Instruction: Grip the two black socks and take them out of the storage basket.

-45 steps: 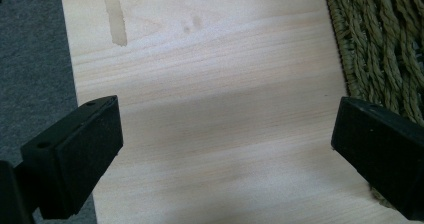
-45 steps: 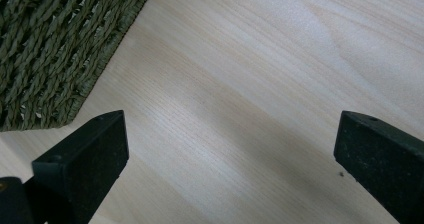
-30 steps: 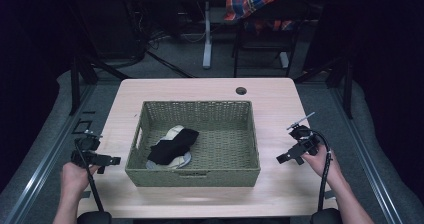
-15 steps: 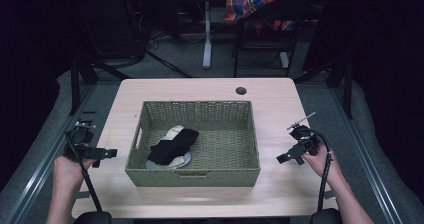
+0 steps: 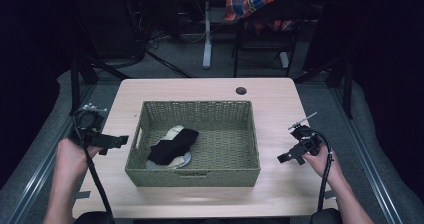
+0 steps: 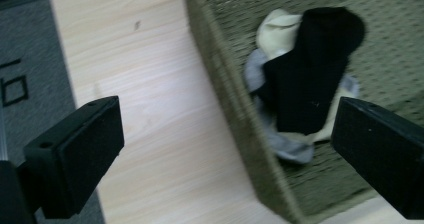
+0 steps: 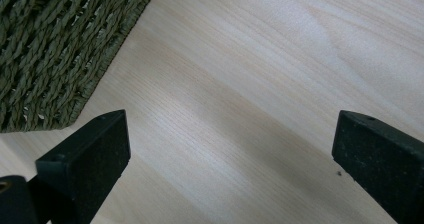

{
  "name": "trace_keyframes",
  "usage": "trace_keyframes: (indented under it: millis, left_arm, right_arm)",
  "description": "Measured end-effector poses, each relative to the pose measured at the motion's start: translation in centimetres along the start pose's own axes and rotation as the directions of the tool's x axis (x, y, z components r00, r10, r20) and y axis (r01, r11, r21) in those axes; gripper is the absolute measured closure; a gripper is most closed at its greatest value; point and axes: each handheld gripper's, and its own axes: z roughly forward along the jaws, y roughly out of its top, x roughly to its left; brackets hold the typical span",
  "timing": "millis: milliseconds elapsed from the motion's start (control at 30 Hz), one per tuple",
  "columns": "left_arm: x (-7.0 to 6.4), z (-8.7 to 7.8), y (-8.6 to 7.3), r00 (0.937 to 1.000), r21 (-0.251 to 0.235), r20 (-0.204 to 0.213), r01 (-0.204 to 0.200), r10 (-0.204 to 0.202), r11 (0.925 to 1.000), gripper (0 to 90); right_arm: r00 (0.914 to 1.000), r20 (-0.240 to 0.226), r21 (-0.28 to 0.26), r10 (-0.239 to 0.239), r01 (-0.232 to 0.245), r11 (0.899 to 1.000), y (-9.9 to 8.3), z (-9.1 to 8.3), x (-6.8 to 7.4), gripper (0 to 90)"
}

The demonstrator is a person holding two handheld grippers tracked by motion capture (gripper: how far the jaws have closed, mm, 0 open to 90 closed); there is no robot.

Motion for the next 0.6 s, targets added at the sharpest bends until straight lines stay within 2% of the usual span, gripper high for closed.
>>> trace_keyframes:
  millis: [67, 167, 267, 333, 400, 467, 500, 600]
  left_arm:
    - [-1.4, 0.1, 1.3, 0.9979, 0.005, 0.049, -0.044, 0.044, 0.9990, 0.2]
    - [-3.2, 0.6, 2.5, 0.9934, 0.015, 0.062, -0.098, 0.096, 0.9951, 0.2]
    - [-4.6, 1.6, 3.5, 0.9878, 0.035, 0.084, -0.135, 0.132, 0.9902, 0.2]
    - [-5.2, 2.3, 4.0, 0.9848, 0.054, 0.090, -0.154, 0.149, 0.9866, 0.3]
    - [-5.6, 3.1, 4.4, 0.9816, 0.069, 0.102, -0.169, 0.161, 0.9833, 0.3]
    - [-6.0, 3.8, 4.6, 0.9793, 0.086, 0.109, -0.180, 0.171, 0.9798, 0.7]
    - [-6.2, 4.1, 4.8, 0.9775, 0.095, 0.117, -0.187, 0.176, 0.9777, 1.1]
    - [-6.8, 5.1, 5.0, 0.9721, 0.118, 0.127, -0.212, 0.197, 0.9701, 3.7]
  right_arm:
    - [1.0000, -0.005, 0.001, 0.000, 0.000, 1.000, 0.0, 0.0, 0.0, 1.9]
    - [0.9999, -0.008, 0.013, -0.010, 0.011, 1.000, 0.0, -0.1, -0.1, 2.0]
    - [1.0000, -0.003, 0.001, 0.001, -0.001, 1.000, -0.1, 0.0, -0.1, 2.0]
    - [0.9999, -0.010, 0.006, -0.005, 0.005, 1.000, 0.0, 0.0, -0.1, 2.0]
    - [0.9996, -0.001, 0.035, -0.030, 0.030, 0.999, 0.1, -0.2, -0.2, 2.0]
    - [1.0000, -0.004, -0.007, 0.005, -0.005, 1.000, -0.1, 0.1, 0.0, 2.1]
    - [0.9999, -0.007, 0.010, -0.009, 0.009, 1.000, -0.1, 0.0, -0.1, 2.1]
    - [0.9999, 0.005, 0.015, -0.010, 0.010, 1.000, 0.0, 0.1, -0.1, 2.2]
